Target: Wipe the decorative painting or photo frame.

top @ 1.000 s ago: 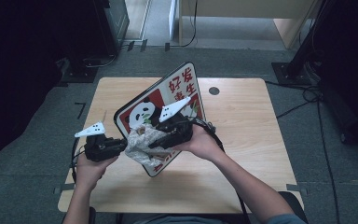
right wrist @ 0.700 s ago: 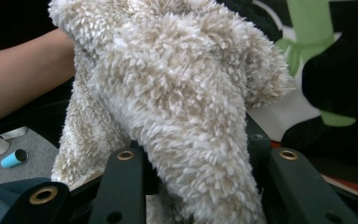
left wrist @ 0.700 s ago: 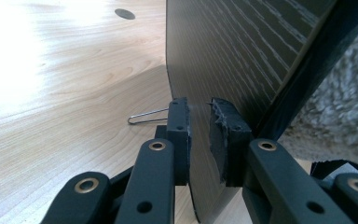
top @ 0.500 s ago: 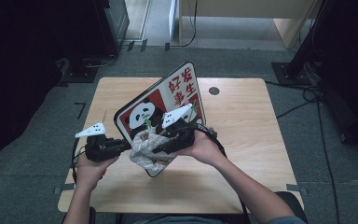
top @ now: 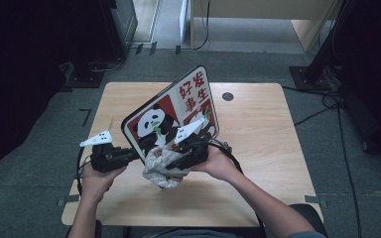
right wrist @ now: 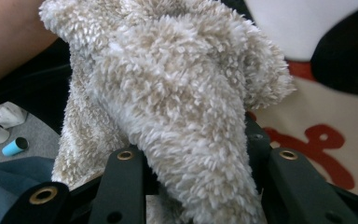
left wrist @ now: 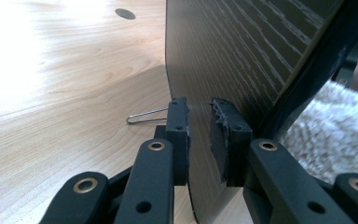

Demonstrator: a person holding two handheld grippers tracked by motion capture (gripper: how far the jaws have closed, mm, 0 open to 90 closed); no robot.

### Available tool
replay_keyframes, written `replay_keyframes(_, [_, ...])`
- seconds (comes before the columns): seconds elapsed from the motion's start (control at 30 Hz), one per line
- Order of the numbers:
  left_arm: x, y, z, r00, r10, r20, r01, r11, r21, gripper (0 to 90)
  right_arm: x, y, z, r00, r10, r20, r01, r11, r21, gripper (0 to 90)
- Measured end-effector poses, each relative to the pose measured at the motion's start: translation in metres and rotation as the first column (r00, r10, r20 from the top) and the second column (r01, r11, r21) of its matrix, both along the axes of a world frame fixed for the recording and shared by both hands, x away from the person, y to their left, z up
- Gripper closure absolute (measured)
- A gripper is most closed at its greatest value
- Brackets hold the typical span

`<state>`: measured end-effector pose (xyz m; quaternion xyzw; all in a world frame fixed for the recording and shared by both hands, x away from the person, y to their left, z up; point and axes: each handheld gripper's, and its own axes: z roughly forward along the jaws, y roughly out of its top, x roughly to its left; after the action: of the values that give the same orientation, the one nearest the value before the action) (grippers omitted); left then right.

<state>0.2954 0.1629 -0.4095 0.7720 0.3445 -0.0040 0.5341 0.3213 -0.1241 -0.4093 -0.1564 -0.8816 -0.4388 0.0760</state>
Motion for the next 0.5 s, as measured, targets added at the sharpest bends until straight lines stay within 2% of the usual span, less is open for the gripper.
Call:
replay_keyframes(0.3, [0.0, 0.0, 0.0, 1.0, 0.001, 0.001, -0.001, 1.0, -0.002, 77.5, -0.002, -0.002, -0.014, 0.9998, -0.001, -0.021, 0.001, 0.9997, -0.025, 62.6])
replay_keyframes(0.5, [-0.001, 0.0, -0.001, 1.0, 0.002, 0.001, -0.002, 1.0, -0.004, 77.4, -0.004, -0.003, -0.022, 0.9997, -0.005, -0.025, 0.004, 0.9997, -0.024, 62.7])
